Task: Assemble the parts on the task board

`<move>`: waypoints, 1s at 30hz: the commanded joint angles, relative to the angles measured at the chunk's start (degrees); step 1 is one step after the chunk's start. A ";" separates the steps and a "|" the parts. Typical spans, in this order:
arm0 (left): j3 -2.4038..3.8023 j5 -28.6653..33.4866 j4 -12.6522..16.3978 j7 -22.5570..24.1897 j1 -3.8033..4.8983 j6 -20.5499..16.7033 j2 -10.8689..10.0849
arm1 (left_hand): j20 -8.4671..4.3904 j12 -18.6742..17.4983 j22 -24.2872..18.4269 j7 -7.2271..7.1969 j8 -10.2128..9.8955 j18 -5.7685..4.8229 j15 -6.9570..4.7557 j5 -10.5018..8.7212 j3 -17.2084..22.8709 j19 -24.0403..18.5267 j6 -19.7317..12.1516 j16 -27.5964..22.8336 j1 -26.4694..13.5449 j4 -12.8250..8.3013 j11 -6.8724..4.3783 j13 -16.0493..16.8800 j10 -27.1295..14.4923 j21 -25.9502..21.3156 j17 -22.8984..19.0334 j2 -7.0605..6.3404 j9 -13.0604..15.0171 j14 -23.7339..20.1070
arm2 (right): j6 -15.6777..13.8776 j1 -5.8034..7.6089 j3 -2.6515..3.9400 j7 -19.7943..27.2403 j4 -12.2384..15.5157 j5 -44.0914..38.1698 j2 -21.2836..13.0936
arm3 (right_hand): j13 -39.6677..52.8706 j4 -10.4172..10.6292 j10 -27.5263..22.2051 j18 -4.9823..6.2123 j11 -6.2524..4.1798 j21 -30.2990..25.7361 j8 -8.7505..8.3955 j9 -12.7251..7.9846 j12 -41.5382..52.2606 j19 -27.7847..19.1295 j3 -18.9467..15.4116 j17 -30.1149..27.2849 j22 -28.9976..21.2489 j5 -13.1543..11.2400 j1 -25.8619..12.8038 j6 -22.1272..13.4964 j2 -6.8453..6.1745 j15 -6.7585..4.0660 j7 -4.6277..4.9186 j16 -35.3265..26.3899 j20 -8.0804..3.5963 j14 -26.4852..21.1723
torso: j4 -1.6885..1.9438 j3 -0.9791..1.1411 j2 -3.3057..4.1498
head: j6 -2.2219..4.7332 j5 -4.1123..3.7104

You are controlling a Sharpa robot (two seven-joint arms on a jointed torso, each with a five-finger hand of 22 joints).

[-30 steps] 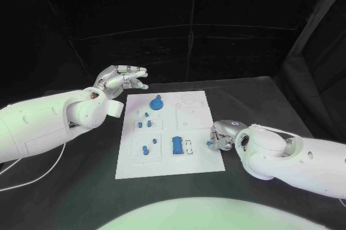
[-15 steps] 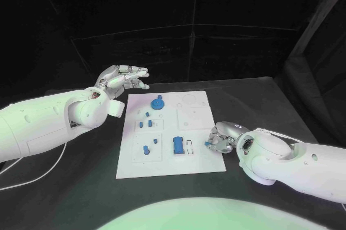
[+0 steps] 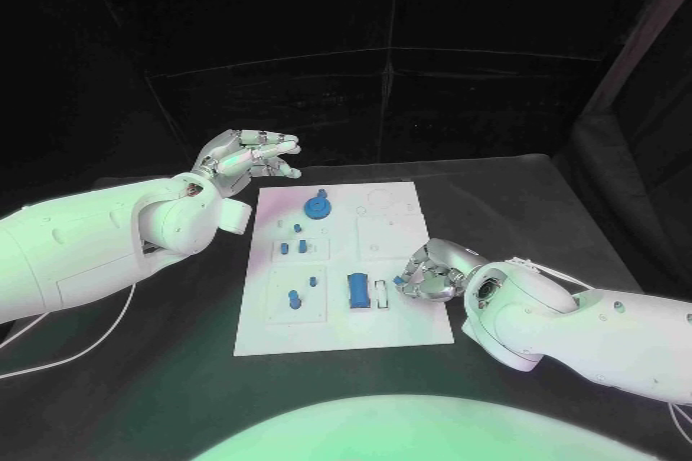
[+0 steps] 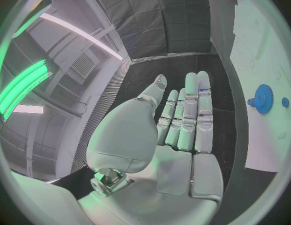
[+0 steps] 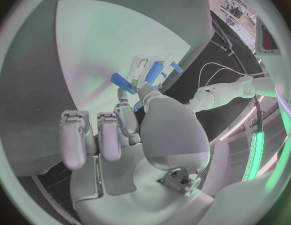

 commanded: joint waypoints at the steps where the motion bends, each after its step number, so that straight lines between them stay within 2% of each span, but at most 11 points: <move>1: 0.05 0.17 0.17 0.28 0.09 0.57 -0.01 | 0.18 0.15 -0.07 -0.17 0.33 0.19 0.21 0.12 -0.32 0.40 -0.16 0.00 -0.21 0.08 -0.12 0.02 -0.39 -0.28 0.03 0.57 0.04 -0.28 | -1.42 0.07 0.01 1.79 -0.59 3.87 0.84 | 0.08 0.46 0.18 -0.87 0.17 0.18 -0.19 0.11 0.24 6.04 0.09 10.71 15.09 -0.45 -1.02 0.28 0.04 -0.09 -0.12 0.27 -0.26 4.64 | -0.13 0.01 -0.04 | -0.04 0.12; 6: 0.05 0.17 0.19 0.28 0.09 0.56 0.01 | 0.18 0.15 -0.07 -0.17 0.33 0.19 0.21 0.12 -0.32 0.40 -0.16 0.00 -0.21 0.08 -0.12 0.02 -0.39 -0.28 0.03 0.57 0.04 -0.28 | -0.38 0.07 0.01 1.09 -1.70 5.53 2.21 | -0.01 1.73 0.29 -0.87 -0.10 0.18 0.15 0.49 0.11 6.04 -0.35 10.64 15.09 1.05 -2.71 1.18 -0.31 -0.28 -0.50 0.22 -0.39 4.62 | -0.06 -0.02 0.00 | -0.11 0.17; 9: 0.05 0.17 0.16 0.27 0.09 0.58 0.05 | 0.18 0.15 -0.07 -0.17 0.33 0.19 0.21 0.12 -0.32 0.40 -0.16 0.00 -0.21 0.08 -0.12 0.02 -0.39 -0.28 0.03 0.57 0.04 -0.28 | -0.31 0.07 0.01 0.68 -2.28 5.98 3.08 | 0.04 2.23 0.41 -0.87 -0.27 0.18 0.38 0.72 0.16 6.04 -0.59 10.64 15.09 1.23 -3.29 1.62 -0.37 -0.41 -0.71 0.21 -0.50 4.62 | -0.11 0.05 0.01 | -0.23 0.35; 13: 0.05 0.17 0.15 0.26 0.09 0.63 0.10 | 0.18 0.15 -0.07 -0.17 0.33 0.19 0.21 0.12 -0.32 0.40 -0.16 0.00 -0.21 0.08 -0.12 0.02 -0.39 -0.28 0.03 0.57 0.04 -0.28 | 0.08 0.07 0.02 -0.03 -2.96 6.22 4.11 | 0.29 2.39 0.66 -0.87 -0.54 0.18 0.79 1.05 0.42 6.04 -0.59 10.64 15.09 1.31 -3.34 2.24 -0.25 -0.61 -1.06 0.21 -0.64 4.63 | -0.11 0.03 0.02 | -0.28 0.34; 20: 0.05 0.17 0.11 0.17 0.09 0.78 0.20 | 0.18 0.15 -0.07 -0.17 0.33 0.19 0.21 0.12 -0.32 0.40 -0.16 0.00 -0.21 0.08 -0.12 0.02 -0.39 -0.28 0.03 0.57 0.04 -0.28 | 0.93 0.06 0.02 -1.69 -4.10 6.37 5.62 | 0.18 3.18 0.92 -0.87 -1.15 0.18 1.84 2.06 0.15 6.04 -0.83 10.41 15.09 -0.51 -3.82 3.30 0.32 -1.14 -1.79 0.04 -1.14 4.57 | -0.12 0.06 0.00 | -0.43 0.45; 30: 0.05 0.01 0.06 -0.06 0.09 1.09 0.25 | 0.18 0.44 -0.19 -0.20 0.44 0.19 0.21 0.12 -0.50 0.42 -0.16 0.02 -0.19 0.09 -0.14 0.00 -0.47 -0.38 0.04 0.68 0.04 -0.34 | 2.49 0.06 0.02 -2.95 -5.11 6.40 6.69 | 0.04 3.51 1.08 -0.87 -1.62 0.18 2.87 3.07 -0.20 6.04 -1.13 10.23 15.09 -0.93 -4.01 3.99 0.30 -1.55 -2.34 -0.11 -1.53 4.53 | -0.05 0.06 0.00 | -0.76 0.67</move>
